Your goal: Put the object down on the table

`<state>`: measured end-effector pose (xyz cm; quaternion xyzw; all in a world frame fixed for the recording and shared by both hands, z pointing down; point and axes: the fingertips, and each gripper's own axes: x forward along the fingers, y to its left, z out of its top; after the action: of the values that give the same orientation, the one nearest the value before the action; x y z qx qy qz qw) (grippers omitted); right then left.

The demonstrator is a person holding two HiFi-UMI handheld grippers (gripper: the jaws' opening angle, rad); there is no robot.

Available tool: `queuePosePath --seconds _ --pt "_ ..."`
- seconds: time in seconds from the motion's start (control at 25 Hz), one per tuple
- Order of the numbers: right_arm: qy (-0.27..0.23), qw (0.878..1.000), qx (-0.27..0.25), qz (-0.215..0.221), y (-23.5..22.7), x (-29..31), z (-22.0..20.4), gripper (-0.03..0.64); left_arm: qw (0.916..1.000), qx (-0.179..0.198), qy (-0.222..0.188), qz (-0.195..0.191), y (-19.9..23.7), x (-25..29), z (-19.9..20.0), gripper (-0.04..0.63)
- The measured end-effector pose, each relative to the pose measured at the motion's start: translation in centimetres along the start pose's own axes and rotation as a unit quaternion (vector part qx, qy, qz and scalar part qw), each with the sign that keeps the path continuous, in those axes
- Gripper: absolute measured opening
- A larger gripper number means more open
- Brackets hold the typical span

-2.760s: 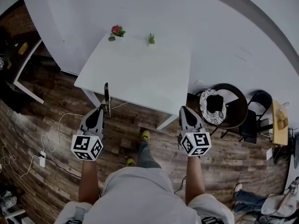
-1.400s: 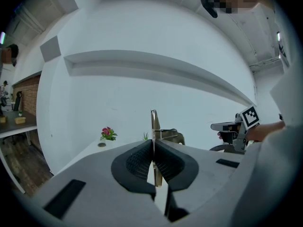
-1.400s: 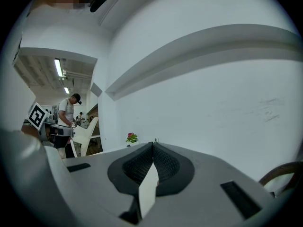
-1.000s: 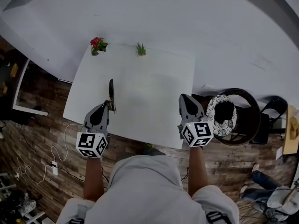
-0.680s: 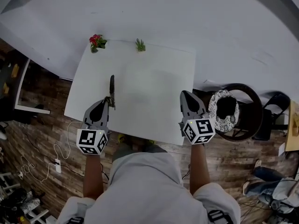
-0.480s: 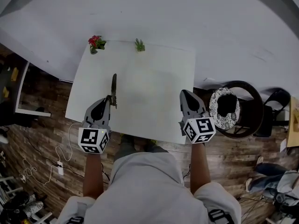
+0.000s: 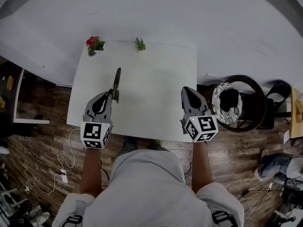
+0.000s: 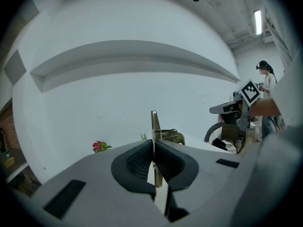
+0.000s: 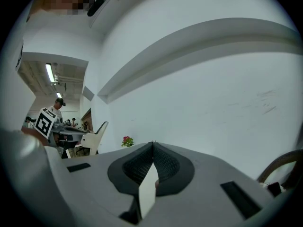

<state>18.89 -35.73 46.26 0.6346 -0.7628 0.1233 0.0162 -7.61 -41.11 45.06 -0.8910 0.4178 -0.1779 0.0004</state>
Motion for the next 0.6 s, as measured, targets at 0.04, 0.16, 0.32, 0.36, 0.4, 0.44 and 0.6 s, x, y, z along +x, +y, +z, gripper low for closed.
queuePosePath --seconds 0.04,0.16,0.32,0.36,0.4,0.44,0.6 --pt "-0.001 1.0 0.0 -0.001 0.4 0.2 0.0 0.009 1.0 0.007 0.002 -0.004 0.3 0.2 -0.1 0.021" --pt "-0.002 1.0 0.0 -0.006 1.4 0.7 0.0 0.009 0.9993 0.033 0.009 -0.016 0.9 0.8 -0.3 0.021" --pt "-0.005 1.0 0.012 -0.019 1.8 0.9 -0.3 0.009 0.9942 0.101 0.018 -0.032 1.3 2.0 -0.5 0.021" --pt "-0.006 1.0 0.015 -0.022 1.8 0.9 -0.3 0.009 0.9919 0.12 0.021 -0.035 1.3 2.3 -0.5 0.021" --pt "-0.006 1.0 0.017 -0.025 1.9 1.0 -0.4 0.009 0.9896 0.137 0.025 -0.038 1.2 2.6 -0.6 0.021" --pt "-0.006 0.999 0.019 -0.028 1.9 1.0 -0.4 0.009 0.9874 0.15 0.029 -0.041 1.2 3.0 -0.7 0.021" --pt "-0.01 0.999 0.029 -0.038 1.8 1.2 -0.6 0.009 0.9783 0.194 0.043 -0.06 0.7 4.7 -1.4 0.021"
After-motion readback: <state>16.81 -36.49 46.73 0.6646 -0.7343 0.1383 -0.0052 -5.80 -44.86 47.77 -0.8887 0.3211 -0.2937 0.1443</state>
